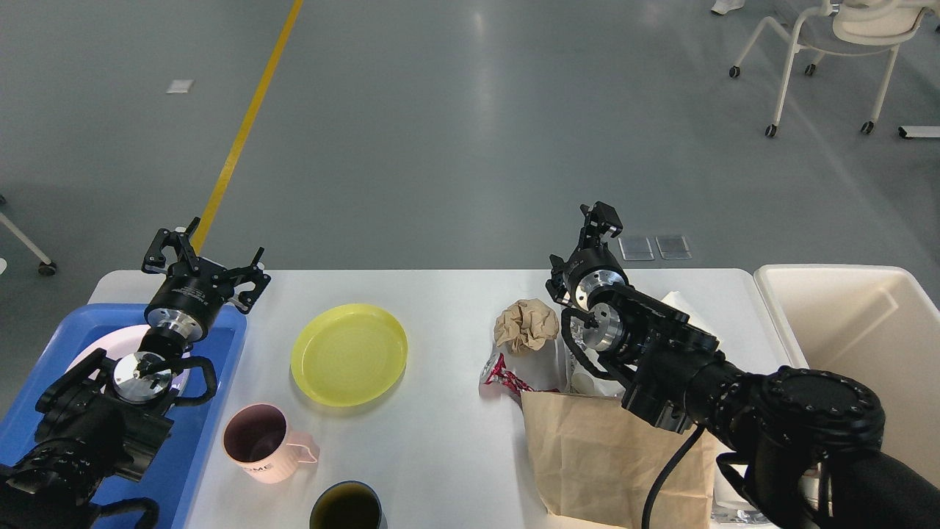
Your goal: Tidy desktop
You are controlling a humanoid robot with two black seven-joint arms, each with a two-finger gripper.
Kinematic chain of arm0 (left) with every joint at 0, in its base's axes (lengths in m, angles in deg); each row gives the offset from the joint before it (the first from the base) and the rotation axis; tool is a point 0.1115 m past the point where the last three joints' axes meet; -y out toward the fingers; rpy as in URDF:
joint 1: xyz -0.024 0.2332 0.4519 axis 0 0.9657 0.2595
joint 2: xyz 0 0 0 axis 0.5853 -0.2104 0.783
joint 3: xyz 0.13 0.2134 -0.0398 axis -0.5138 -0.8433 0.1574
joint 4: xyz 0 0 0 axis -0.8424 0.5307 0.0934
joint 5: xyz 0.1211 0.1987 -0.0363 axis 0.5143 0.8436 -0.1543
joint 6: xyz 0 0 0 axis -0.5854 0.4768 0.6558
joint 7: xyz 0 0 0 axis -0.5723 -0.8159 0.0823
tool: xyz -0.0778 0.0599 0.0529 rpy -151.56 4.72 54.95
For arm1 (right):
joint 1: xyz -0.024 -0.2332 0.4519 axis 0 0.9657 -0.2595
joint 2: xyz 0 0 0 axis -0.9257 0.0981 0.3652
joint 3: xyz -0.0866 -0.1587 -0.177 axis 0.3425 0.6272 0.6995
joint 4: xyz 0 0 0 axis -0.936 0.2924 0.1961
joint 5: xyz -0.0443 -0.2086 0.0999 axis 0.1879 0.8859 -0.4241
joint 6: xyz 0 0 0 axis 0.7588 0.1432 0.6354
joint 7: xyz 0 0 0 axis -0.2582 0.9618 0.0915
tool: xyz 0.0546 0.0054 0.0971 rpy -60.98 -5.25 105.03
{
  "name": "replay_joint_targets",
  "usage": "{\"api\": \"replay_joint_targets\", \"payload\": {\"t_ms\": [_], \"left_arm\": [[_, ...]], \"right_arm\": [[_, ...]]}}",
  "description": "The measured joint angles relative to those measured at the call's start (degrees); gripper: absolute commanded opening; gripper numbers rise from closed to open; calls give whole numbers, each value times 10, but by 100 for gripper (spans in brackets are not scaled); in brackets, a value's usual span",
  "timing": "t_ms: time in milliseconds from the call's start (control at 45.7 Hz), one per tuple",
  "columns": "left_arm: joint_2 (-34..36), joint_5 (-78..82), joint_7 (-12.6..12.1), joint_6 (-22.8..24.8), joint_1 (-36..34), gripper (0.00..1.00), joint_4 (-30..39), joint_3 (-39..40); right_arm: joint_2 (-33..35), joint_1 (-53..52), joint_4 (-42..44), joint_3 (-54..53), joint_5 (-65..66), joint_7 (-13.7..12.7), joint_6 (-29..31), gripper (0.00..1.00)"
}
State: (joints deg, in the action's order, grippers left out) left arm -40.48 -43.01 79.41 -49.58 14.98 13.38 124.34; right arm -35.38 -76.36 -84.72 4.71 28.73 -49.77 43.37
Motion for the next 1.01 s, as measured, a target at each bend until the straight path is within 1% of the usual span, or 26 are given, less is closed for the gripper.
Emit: {"api": "replay_joint_targets", "payload": {"t_ms": [263,898,1007], "left_arm": [[0,0,4,0,0,100,0,4],[0,0,5,-1,0,100,0,3],[2,0,-1,-6,0,100,0,-5]], "right_arm": [[0,0,0,0,0,0,0,100],[0,0,0,0,0,0,0,100],[0,0,0,0,0,0,0,100]]}}
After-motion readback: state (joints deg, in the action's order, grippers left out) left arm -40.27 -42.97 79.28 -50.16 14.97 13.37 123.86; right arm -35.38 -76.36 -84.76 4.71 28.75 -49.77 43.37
